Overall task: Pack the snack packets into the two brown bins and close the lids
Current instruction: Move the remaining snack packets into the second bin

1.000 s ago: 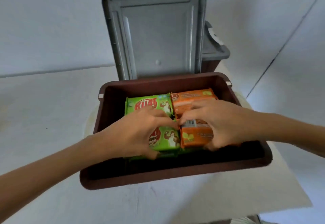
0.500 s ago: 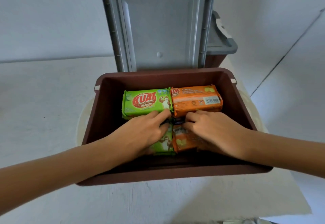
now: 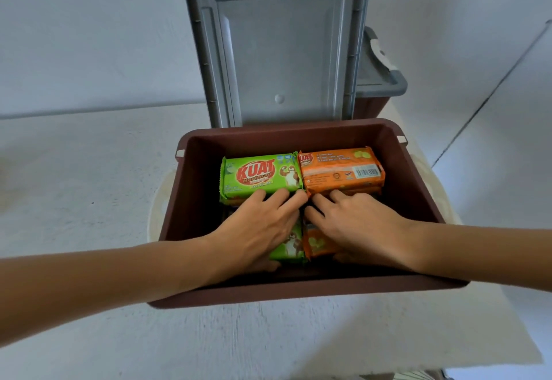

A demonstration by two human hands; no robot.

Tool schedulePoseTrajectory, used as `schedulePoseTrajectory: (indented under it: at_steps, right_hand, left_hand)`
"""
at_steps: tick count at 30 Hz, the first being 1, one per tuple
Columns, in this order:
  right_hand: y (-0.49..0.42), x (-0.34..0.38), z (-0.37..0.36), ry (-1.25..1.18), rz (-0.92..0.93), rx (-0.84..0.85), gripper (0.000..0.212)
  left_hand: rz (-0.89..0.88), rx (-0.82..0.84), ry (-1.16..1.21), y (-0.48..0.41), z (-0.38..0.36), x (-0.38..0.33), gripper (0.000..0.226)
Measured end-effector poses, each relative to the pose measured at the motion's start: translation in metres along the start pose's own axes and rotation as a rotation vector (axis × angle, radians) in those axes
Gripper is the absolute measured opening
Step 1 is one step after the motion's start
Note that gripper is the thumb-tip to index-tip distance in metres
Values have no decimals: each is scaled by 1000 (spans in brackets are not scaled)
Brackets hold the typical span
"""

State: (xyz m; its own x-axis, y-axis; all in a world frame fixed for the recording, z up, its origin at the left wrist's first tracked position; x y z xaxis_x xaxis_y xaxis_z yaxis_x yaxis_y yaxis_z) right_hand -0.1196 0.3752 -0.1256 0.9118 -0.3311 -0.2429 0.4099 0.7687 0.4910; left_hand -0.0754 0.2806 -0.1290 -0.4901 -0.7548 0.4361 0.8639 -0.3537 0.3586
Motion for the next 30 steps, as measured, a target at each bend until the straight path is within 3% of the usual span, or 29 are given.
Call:
schedulePoseTrajectory:
  at_steps: [9, 14, 18, 24, 30]
  right_hand:
    - [9, -9, 3, -86, 0, -7, 73]
    - [23, -26, 21, -234, 28, -32, 52]
    - [17, -33, 64, -248, -5, -200, 47]
    - [-26, -2, 136, -324, 102, -411, 36]
    - [-105, 64, 201, -348, 283, -487, 38]
  left_hand:
    - [-36, -33, 77, 2, 1, 7, 91]
    - [-47, -103, 341, 15, 9, 16, 67]
    - [36, -239, 628, 42, 26, 48, 50]
    - [292, -495, 765, 111, 1, 117, 38]
    - [710, -552, 871, 212, -74, 178, 31]
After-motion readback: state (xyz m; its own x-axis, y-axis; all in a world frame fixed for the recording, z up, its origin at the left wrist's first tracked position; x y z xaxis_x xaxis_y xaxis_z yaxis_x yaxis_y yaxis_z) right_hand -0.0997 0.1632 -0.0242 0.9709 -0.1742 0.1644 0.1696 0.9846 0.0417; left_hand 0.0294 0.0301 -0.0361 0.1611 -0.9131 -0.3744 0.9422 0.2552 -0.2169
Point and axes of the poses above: each hand's wrist, its own y-axis away from the middle knuckle, its own z-axis out of the back of the hand, x = y × z, the point moved 5 cm from there along -y, towards the middle knuckle, and after that the axes turned 9 degrees about x, right-handed, at the moved point
